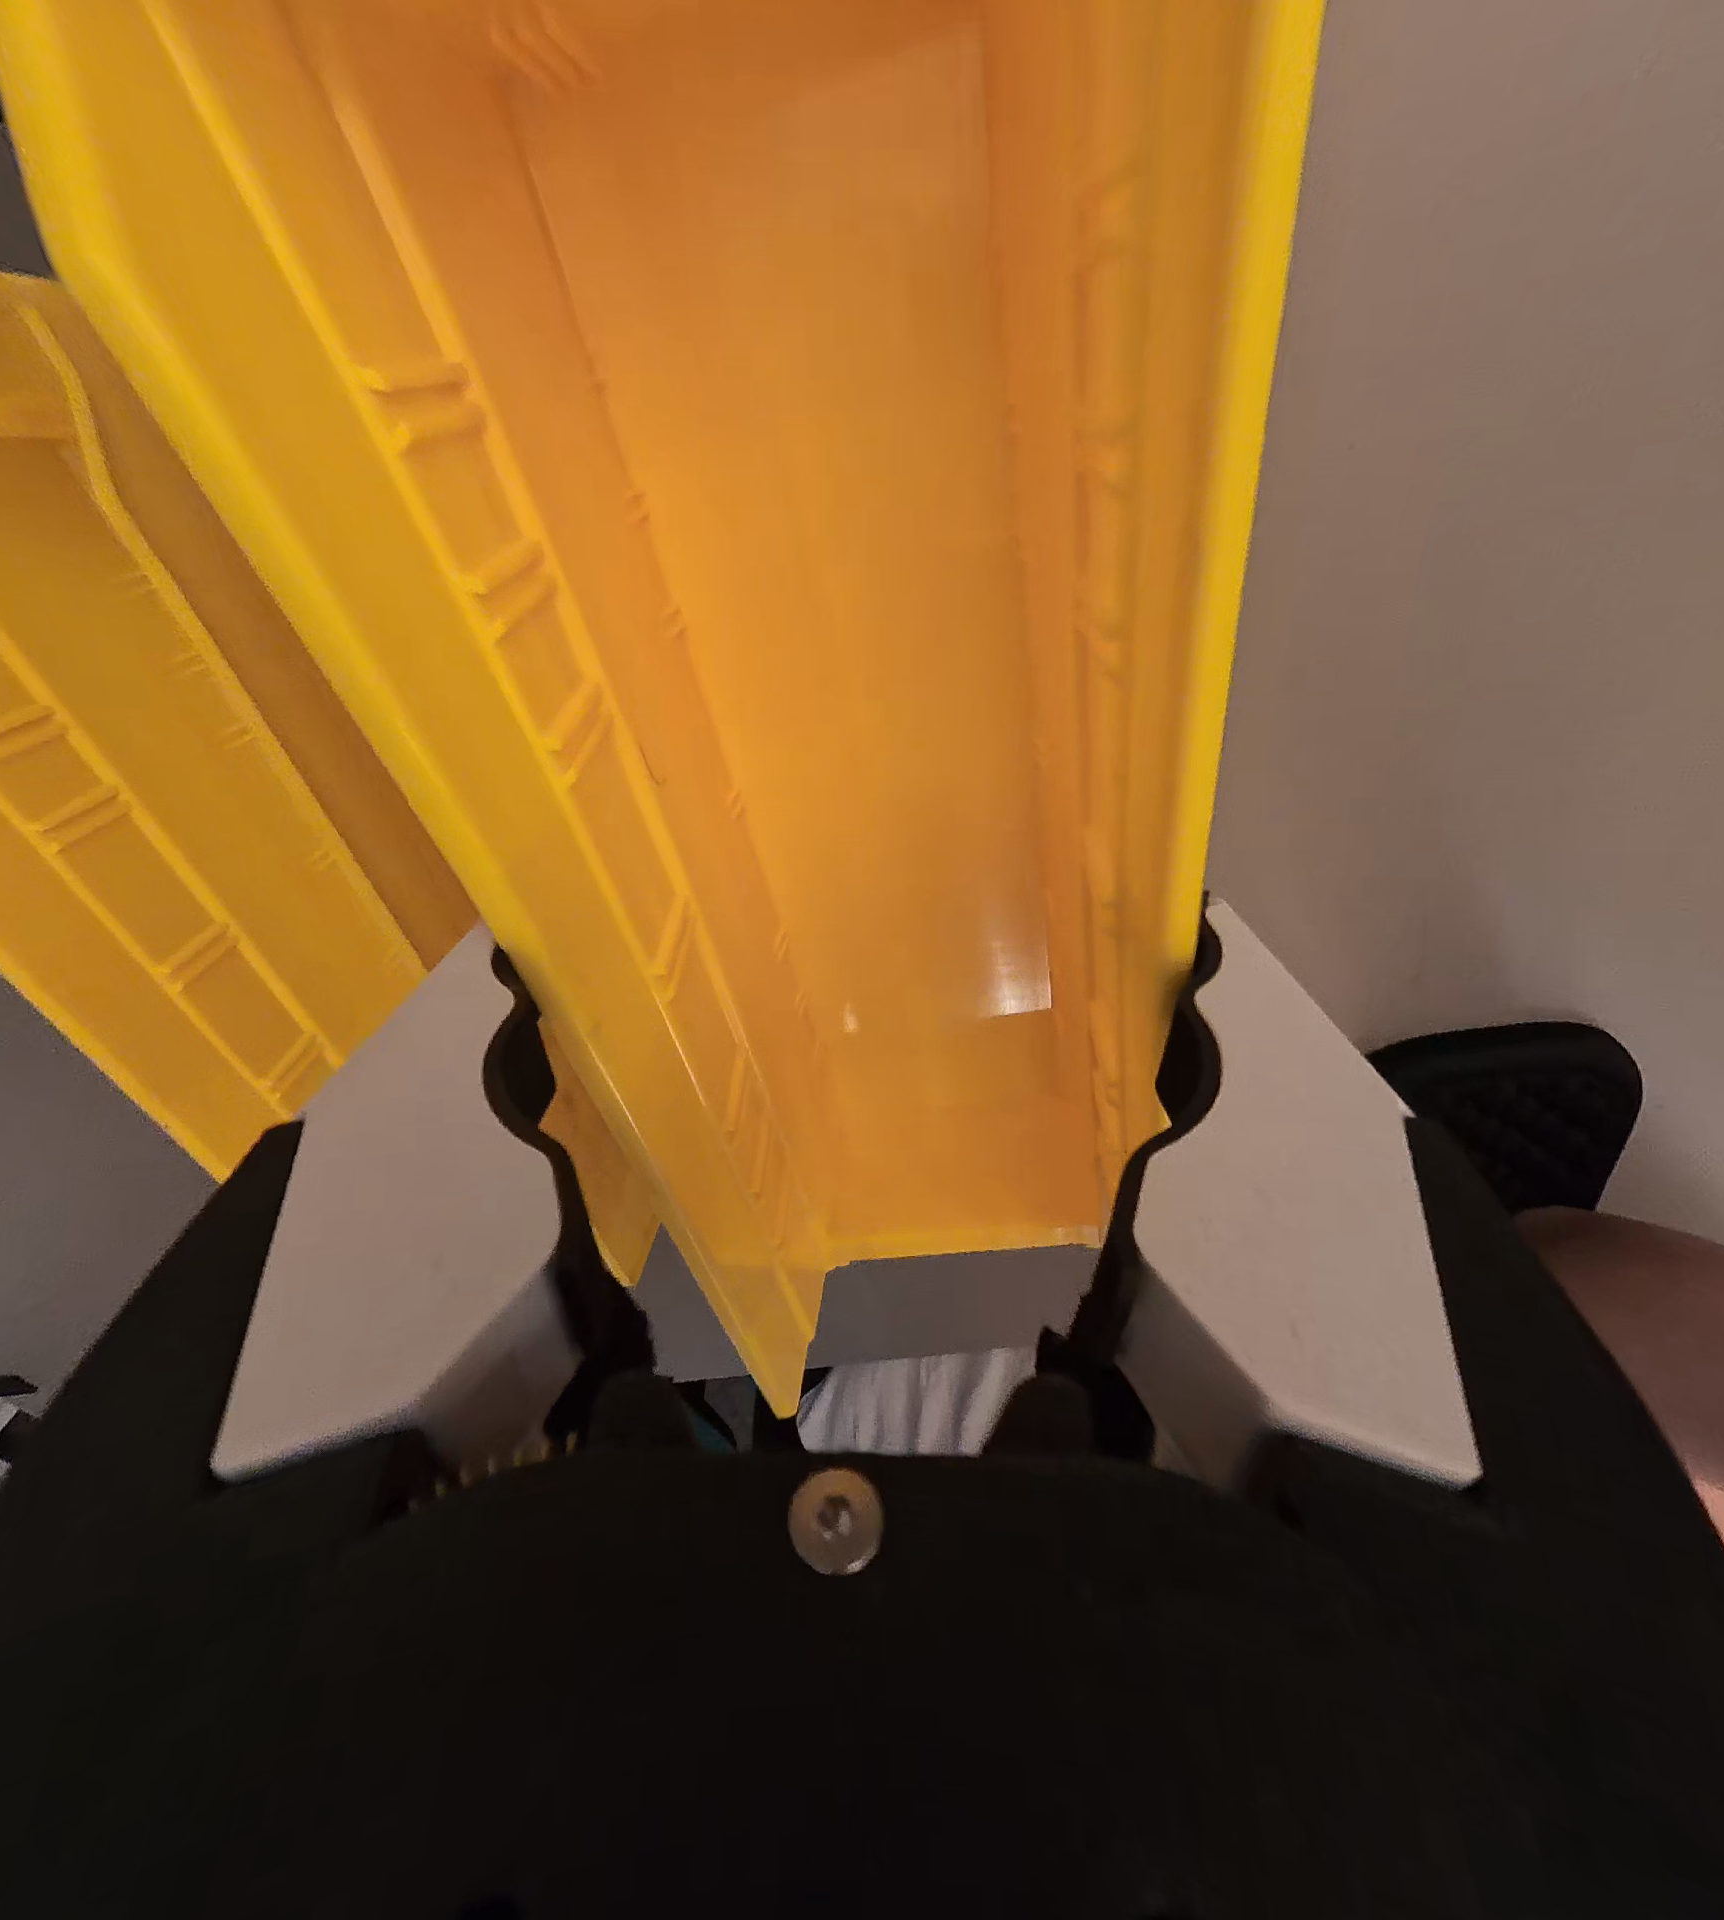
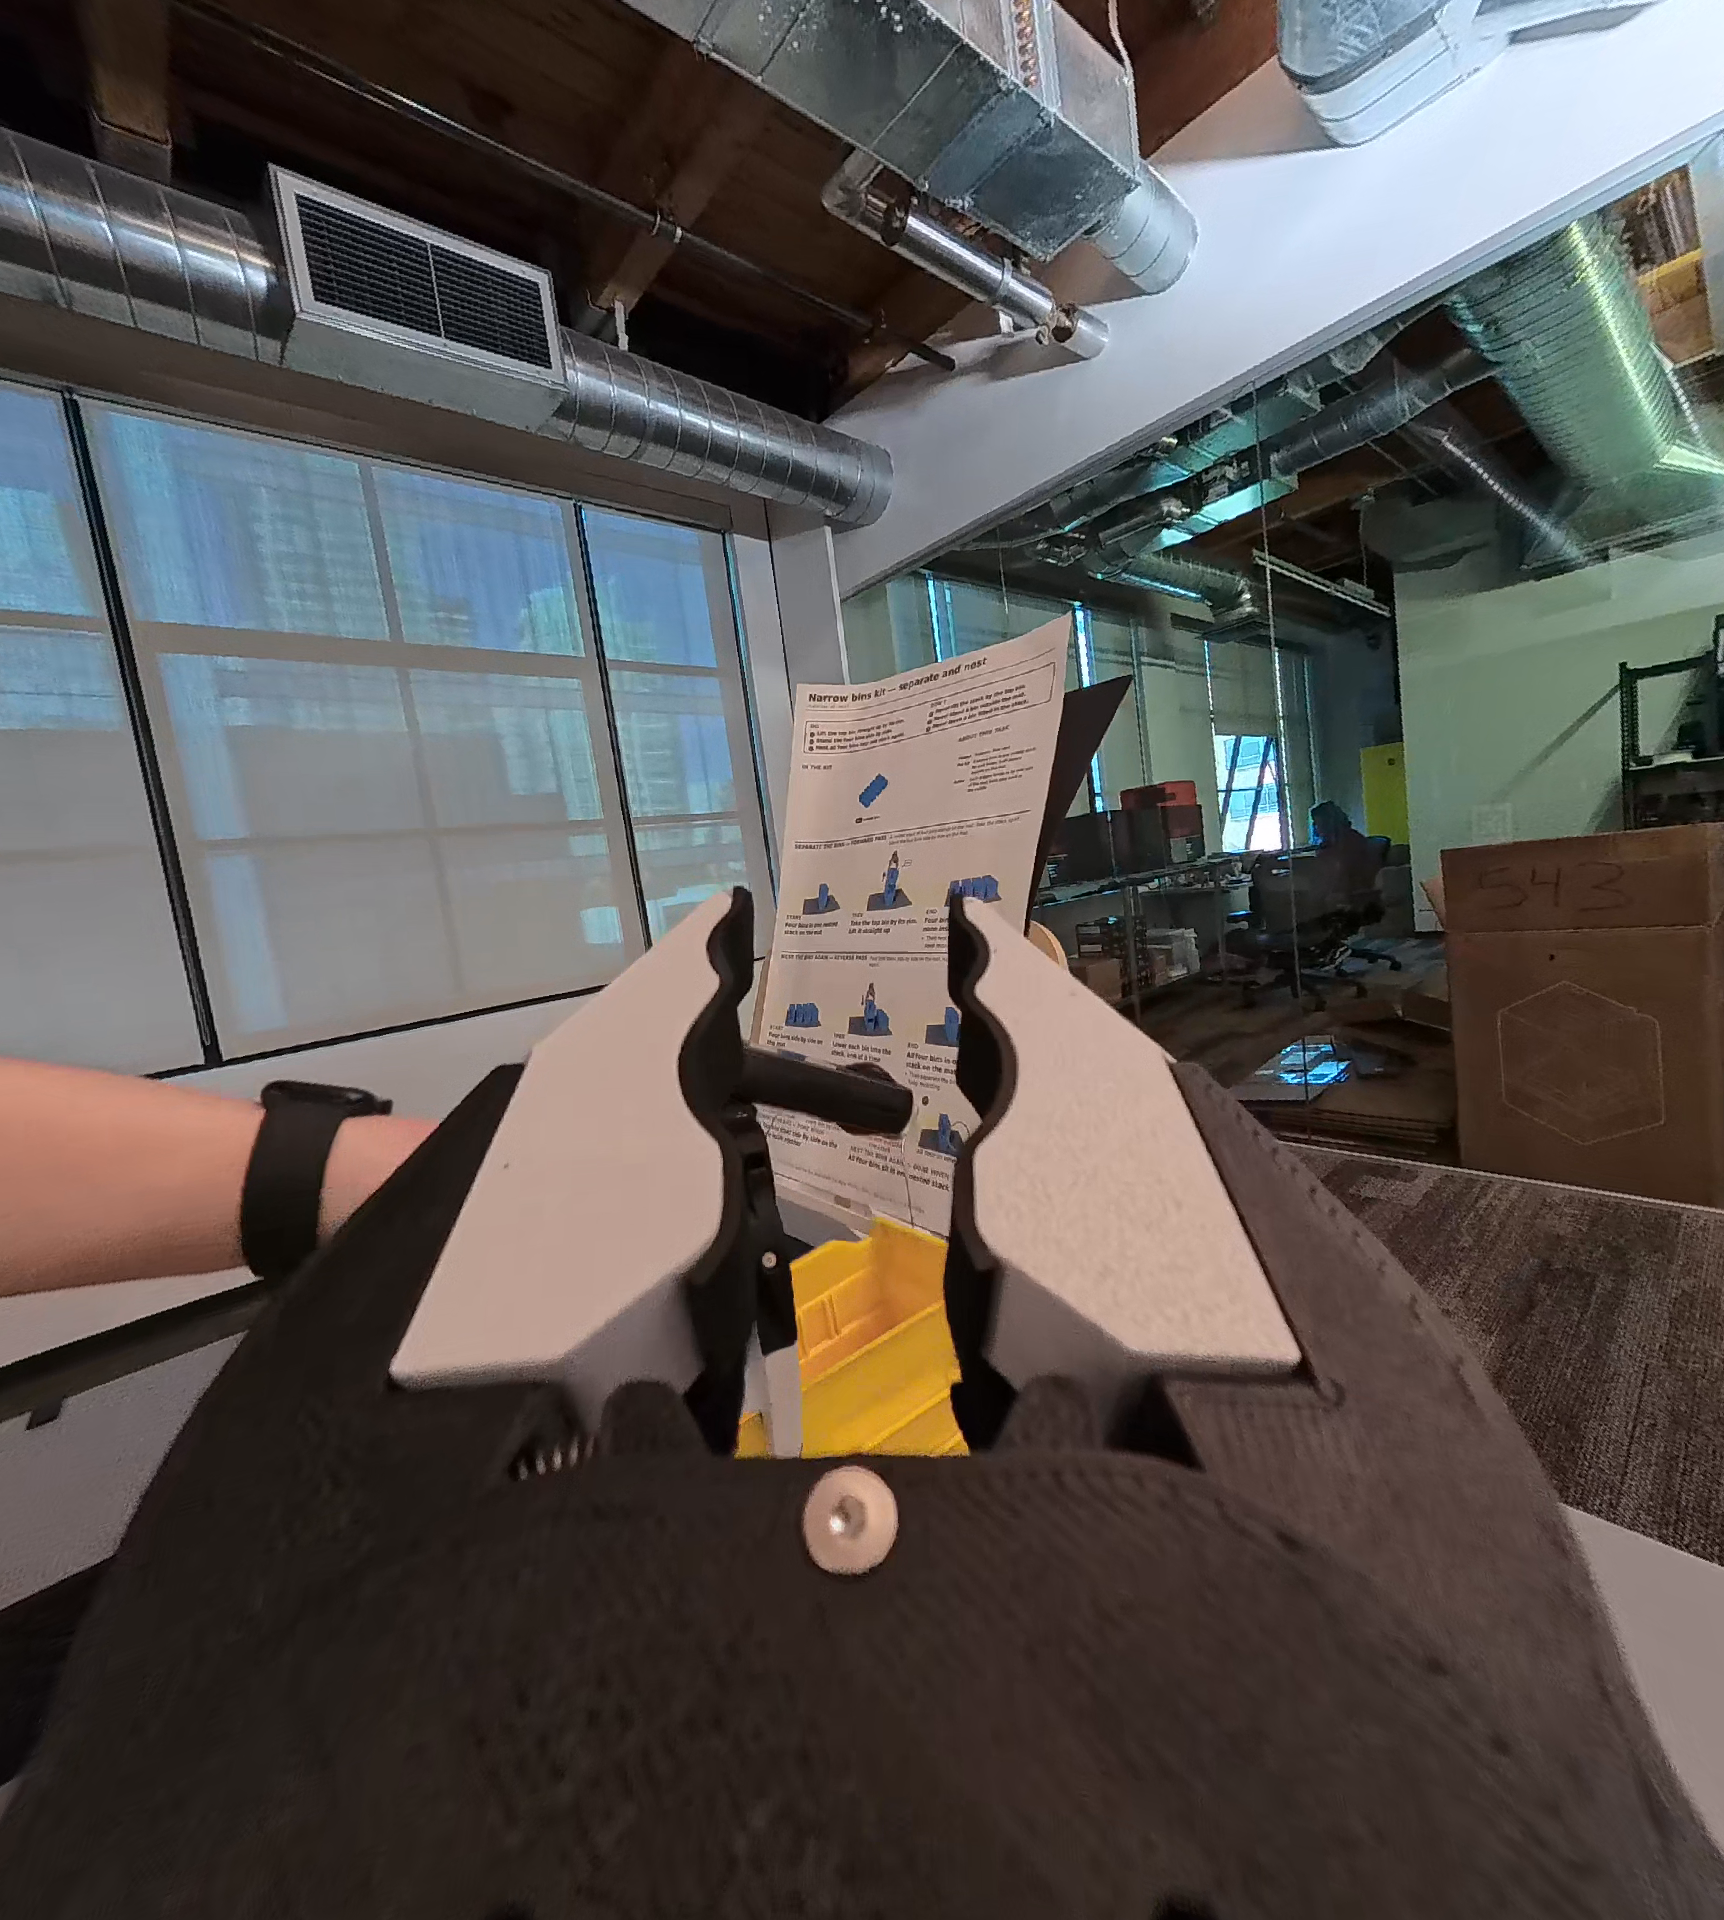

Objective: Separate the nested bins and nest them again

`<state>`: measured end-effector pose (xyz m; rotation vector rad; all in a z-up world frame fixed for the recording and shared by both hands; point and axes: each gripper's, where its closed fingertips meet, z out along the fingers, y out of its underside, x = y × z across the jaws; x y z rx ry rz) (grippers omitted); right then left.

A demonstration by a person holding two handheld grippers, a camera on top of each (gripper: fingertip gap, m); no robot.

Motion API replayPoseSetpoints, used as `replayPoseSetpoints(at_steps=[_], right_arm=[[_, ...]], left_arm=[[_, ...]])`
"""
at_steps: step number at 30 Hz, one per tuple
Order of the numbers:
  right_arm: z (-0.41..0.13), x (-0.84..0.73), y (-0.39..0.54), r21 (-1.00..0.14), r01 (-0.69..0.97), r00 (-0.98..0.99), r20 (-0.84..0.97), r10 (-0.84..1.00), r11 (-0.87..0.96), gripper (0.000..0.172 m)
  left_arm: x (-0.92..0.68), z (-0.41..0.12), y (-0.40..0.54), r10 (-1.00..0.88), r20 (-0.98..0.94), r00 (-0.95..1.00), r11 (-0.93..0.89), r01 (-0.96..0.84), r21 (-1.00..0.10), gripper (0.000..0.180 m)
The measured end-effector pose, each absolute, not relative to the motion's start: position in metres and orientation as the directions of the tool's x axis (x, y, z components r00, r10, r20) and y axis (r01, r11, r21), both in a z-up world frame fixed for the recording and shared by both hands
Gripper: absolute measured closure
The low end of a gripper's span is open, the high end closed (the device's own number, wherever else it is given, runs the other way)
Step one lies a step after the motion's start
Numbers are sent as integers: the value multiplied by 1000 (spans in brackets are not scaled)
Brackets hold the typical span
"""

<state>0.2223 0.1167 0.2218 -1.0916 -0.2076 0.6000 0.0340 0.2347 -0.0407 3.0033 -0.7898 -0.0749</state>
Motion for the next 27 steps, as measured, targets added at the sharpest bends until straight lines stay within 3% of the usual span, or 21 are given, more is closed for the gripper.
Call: replayPoseSetpoints(at_steps=[9,21,27], right_arm=[[220,221,118,-881,-352,824,-131,552,316,135],[215,211,126,-898,-329,824,-122,553,292,135],[211,202,132,-913,-304,826,-110,553,272,135]], left_arm=[[26,-11,224,-524,-57,850,-852,-522,44,59],[-2,51,223,-506,26,862,-862,-504,-60,59],[-46,85,226,-487,35,873,-873,-487,-19,59]])
